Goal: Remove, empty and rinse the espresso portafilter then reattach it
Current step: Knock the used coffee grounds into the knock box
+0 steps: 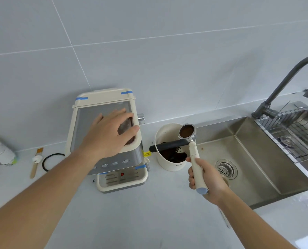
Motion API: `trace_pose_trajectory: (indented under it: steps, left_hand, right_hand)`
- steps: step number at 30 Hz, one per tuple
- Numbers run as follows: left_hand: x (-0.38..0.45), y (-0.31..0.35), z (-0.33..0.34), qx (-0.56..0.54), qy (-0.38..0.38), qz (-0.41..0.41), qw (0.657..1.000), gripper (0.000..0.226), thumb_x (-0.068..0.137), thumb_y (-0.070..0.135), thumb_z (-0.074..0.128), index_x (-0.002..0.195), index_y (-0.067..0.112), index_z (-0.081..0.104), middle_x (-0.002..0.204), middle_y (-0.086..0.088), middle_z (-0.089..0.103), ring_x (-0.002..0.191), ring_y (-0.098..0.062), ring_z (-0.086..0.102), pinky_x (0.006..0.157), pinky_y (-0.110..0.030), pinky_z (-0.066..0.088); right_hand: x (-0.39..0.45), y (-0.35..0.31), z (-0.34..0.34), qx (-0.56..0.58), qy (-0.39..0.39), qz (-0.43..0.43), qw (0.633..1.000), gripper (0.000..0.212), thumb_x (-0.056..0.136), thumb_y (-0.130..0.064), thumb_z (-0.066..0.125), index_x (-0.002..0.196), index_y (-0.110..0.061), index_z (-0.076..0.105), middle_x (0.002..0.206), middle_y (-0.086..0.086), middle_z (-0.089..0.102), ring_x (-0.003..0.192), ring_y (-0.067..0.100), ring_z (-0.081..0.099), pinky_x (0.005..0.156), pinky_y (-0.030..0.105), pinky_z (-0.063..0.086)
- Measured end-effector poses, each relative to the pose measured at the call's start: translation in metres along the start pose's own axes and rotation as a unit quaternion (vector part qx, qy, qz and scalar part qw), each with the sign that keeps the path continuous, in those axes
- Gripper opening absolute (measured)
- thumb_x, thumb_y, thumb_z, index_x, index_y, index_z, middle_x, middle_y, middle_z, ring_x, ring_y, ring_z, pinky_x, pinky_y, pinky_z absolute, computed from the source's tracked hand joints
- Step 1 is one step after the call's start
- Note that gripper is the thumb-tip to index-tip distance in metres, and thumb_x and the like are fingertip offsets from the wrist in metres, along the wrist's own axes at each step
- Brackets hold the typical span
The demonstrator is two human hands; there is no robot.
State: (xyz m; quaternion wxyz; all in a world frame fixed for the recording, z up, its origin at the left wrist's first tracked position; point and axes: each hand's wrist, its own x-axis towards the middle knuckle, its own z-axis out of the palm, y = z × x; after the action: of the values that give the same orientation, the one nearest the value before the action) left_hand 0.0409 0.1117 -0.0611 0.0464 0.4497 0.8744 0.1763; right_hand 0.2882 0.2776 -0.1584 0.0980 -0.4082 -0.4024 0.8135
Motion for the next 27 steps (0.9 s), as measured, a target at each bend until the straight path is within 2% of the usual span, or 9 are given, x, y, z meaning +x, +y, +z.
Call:
trace_pose_trajectory:
  steps: [6,11,13,16,18,21,24,27]
  left_hand:
    - [0.0,-0.001,0.0,-0.008,0.009,-0.008,1.0,0.055,0.087,0.065,0.038,0.136,0.043,0.044,0.156,0.012,0.035,0.144,-0.006,0.026,0.12,-0.043,0.009]
    - [0.002,-0.002,-0.001,-0.016,0.018,-0.014,1.0,0.054,0.086,0.064,0.042,0.136,0.044,0.045,0.155,0.013,0.035,0.144,-0.003,0.025,0.12,-0.042,0.008]
    - [0.002,-0.002,0.0,-0.009,0.011,-0.012,1.0,0.054,0.087,0.064,0.041,0.137,0.045,0.043,0.156,0.015,0.034,0.144,-0.003,0.024,0.12,-0.042,0.008]
    - [0.001,-0.002,0.0,-0.002,0.01,-0.014,1.0,0.053,0.088,0.063,0.042,0.138,0.044,0.043,0.156,0.016,0.033,0.144,-0.003,0.024,0.121,-0.041,0.007]
    - [0.002,-0.001,0.001,-0.004,0.015,-0.014,1.0,0.053,0.088,0.063,0.042,0.137,0.044,0.044,0.155,0.016,0.034,0.143,-0.004,0.026,0.12,-0.04,0.007]
    - [0.001,0.0,0.001,-0.006,0.019,-0.017,1.0,0.052,0.087,0.063,0.042,0.136,0.045,0.044,0.155,0.016,0.034,0.142,-0.003,0.026,0.121,-0.04,0.007]
    - [0.001,0.0,0.0,-0.007,0.02,-0.018,1.0,0.052,0.087,0.063,0.042,0.136,0.045,0.045,0.155,0.016,0.035,0.142,-0.003,0.027,0.12,-0.04,0.008]
    - [0.001,0.0,0.0,-0.003,0.017,-0.018,1.0,0.055,0.085,0.066,0.039,0.136,0.045,0.044,0.155,0.016,0.035,0.142,-0.003,0.027,0.12,-0.04,0.008]
  right_hand:
    - [0.023,-0.002,-0.001,-0.038,-0.008,-0.021,0.999,0.031,0.095,-0.019,0.049,0.121,-0.005,0.056,0.067,0.01,0.049,0.05,0.022,0.046,0.051,0.031,0.041]
    - [0.034,-0.004,-0.005,-0.126,-0.004,-0.056,0.99,0.021,0.073,-0.013,0.058,0.092,-0.004,0.055,0.071,0.013,0.045,0.051,0.024,0.046,0.05,0.032,0.041]
    - [0.038,-0.002,-0.008,-0.147,0.014,-0.071,0.987,0.022,0.076,-0.008,0.061,0.098,-0.007,0.06,0.072,0.014,0.047,0.052,0.026,0.05,0.05,0.034,0.044]
    - [0.043,0.001,-0.009,-0.197,0.038,-0.092,0.975,0.041,0.077,-0.007,0.064,0.117,-0.015,0.061,0.083,0.016,0.054,0.053,0.027,0.055,0.051,0.035,0.048]
    - [0.045,0.001,-0.006,-0.254,0.061,-0.108,0.959,0.048,0.076,-0.008,0.065,0.121,-0.023,0.06,0.09,0.018,0.06,0.052,0.025,0.059,0.051,0.033,0.051]
    - [0.046,0.0,0.001,-0.337,0.092,-0.136,0.927,0.041,0.081,-0.009,0.064,0.115,-0.032,0.059,0.089,0.014,0.063,0.057,0.026,0.061,0.05,0.033,0.051]
    - [0.047,0.001,0.007,-0.442,0.105,-0.171,0.874,0.033,0.084,-0.015,0.064,0.112,-0.03,0.056,0.079,0.004,0.06,0.061,0.025,0.058,0.05,0.028,0.045]
    - [0.049,0.0,0.009,-0.471,0.107,-0.169,0.859,0.041,0.085,-0.018,0.065,0.123,-0.028,0.052,0.084,-0.001,0.061,0.063,0.017,0.055,0.047,0.024,0.038]
